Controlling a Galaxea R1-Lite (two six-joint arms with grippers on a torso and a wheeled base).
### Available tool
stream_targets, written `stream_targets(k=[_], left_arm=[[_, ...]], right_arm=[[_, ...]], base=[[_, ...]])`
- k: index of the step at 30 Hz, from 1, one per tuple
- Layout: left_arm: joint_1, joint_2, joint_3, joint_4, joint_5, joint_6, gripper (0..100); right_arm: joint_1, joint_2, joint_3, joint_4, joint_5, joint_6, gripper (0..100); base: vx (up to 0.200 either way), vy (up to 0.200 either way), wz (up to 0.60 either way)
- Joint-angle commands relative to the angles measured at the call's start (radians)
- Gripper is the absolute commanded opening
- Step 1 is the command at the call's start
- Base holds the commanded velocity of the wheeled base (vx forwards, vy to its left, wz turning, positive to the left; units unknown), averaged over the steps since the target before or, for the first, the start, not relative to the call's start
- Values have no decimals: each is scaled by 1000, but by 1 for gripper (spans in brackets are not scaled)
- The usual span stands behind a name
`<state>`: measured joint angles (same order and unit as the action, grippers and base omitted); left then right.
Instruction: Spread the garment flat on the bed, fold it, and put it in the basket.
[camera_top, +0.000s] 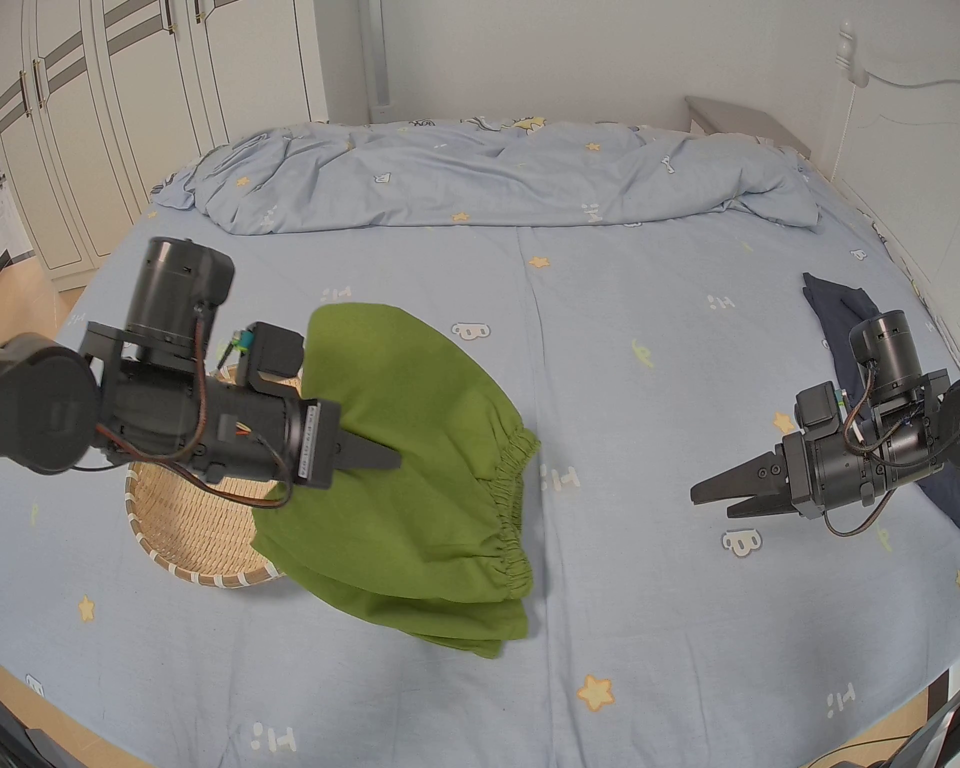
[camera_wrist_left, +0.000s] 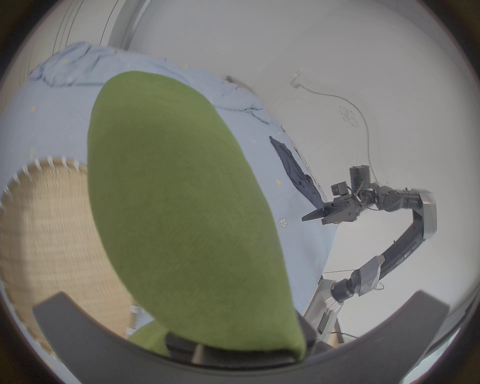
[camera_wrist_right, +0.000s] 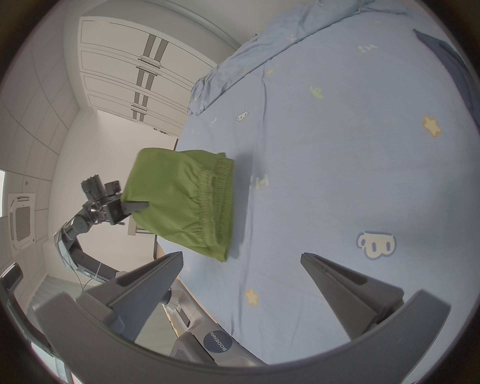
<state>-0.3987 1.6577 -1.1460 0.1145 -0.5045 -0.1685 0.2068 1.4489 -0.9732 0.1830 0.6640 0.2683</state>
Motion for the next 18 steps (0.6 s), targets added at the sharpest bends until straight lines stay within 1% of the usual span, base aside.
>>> stream_targets(k=[1, 2, 5, 8, 10, 12, 13, 14, 15, 18], left_arm=[[47, -185, -11, 70, 0, 92, 0], [49, -190, -9, 70, 0, 93, 0], [100, -279, -3, 63, -2, 96, 0], [167, -334, -12, 59, -17, 93, 0], [218, -346, -18, 56, -46, 92, 0], [282, -340, -34, 56, -92, 90, 0], [291, -338, -37, 56, -100, 90, 0], [348, -320, -49, 56, -144, 89, 0], [382, -297, -58, 56, -169, 87, 0], [459, -228, -90, 56, -201, 83, 0]], right_arm=[[2, -18, 2, 1, 0, -1, 100], [2, -19, 2, 1, 0, -1, 100], [5, -27, 2, 3, 0, -1, 100], [9, -36, 4, 3, 0, 0, 100], [9, -39, 4, 3, -1, 0, 100], [13, -41, 5, 3, -1, 0, 100], [13, -42, 5, 3, -1, 0, 100], [13, -42, 7, 3, -1, 0, 100], [13, -42, 7, 3, -1, 0, 100], [13, -42, 7, 3, -1, 0, 100]], base=[[0, 0, 0], [0, 0, 0], [0, 0, 0], [0, 0, 0], [0, 0, 0], [0, 0, 0], [0, 0, 0], [0, 0, 0], [0, 0, 0], [0, 0, 0]])
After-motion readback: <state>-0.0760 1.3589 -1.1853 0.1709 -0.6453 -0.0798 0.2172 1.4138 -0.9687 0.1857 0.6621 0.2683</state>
